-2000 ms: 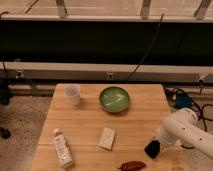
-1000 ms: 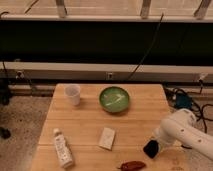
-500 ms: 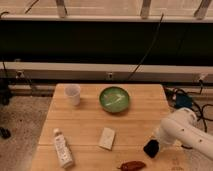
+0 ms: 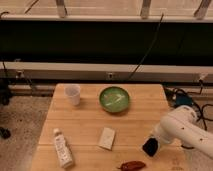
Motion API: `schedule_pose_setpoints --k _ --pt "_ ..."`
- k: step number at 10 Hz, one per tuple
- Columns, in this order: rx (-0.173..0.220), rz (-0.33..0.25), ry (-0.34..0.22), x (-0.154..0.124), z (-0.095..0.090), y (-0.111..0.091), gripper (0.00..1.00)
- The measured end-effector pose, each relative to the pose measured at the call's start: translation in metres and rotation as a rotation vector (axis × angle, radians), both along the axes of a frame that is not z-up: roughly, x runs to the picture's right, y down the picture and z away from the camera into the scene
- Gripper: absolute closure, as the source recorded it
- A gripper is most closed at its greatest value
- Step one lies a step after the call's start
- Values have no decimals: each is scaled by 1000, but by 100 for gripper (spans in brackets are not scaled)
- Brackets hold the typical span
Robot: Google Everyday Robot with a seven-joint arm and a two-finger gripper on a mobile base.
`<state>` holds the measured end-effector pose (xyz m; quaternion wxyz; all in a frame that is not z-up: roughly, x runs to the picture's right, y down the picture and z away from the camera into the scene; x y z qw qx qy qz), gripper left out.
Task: Place the eraser on the white sponge
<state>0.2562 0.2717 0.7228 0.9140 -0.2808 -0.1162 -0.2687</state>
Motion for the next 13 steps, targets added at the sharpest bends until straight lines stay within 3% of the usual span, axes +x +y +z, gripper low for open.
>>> schedule_pose_setpoints --k 3,13 --pt "22 -13 -16 -13 -9 -17 84" --pt "49 -44 -44 -36 -21 -34 84"
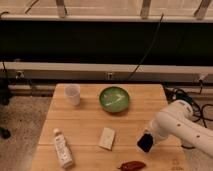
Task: Place the eraser on the white sponge
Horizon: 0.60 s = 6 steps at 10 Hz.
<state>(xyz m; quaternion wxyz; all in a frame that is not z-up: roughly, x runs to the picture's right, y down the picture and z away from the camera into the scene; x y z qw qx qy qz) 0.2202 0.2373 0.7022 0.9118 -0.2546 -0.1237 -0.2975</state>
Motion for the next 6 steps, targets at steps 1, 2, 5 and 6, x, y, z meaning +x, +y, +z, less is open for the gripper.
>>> schedule_pose_setpoints --k 1,2,5,6 --pt "3 -2 -3 -4 -2 -1 84" --pt "6 -9 -9 -13 -3 -3 84" --pt "13 -20 -18 -25 -5 -8 84" --pt "15 -23 -22 -27 -6 -9 84"
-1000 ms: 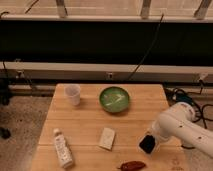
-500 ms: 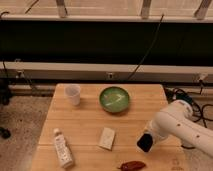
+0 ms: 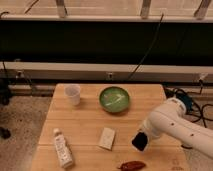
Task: Place the eraser on the white sponge
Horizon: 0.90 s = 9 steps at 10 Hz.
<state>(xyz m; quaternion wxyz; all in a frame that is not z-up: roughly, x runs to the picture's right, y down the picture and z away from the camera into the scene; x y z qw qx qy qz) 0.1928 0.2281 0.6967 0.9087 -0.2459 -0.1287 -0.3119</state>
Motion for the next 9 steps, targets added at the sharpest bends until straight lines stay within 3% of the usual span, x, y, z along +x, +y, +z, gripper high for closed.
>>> schedule_pose_setpoints --k 9 --pt "23 -52 -45 -35 2 -10 84"
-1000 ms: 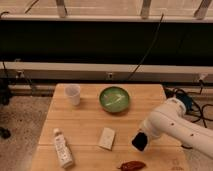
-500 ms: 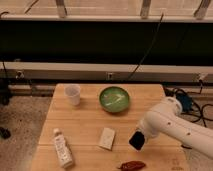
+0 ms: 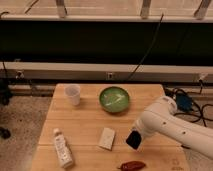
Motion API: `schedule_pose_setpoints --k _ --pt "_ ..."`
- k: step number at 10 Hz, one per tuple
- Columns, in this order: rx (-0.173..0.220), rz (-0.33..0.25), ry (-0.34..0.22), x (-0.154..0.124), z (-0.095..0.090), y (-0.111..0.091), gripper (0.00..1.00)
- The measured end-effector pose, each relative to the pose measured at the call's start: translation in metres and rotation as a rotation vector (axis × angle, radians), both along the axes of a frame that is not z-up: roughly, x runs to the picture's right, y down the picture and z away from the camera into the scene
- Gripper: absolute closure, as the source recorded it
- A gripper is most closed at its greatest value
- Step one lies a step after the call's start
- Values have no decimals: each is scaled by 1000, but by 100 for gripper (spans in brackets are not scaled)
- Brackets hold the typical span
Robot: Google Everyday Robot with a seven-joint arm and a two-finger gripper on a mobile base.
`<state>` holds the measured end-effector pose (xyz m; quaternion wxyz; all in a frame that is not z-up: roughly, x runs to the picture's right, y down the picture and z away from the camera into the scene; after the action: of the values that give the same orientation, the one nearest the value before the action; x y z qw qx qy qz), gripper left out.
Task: Place the eraser on the white sponge
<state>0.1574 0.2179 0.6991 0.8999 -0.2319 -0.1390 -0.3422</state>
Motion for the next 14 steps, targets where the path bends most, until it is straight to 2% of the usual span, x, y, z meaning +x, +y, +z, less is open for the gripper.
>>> schedule_pose_setpoints --k 14 --pt "39 -73 -60 -45 0 -14 84"
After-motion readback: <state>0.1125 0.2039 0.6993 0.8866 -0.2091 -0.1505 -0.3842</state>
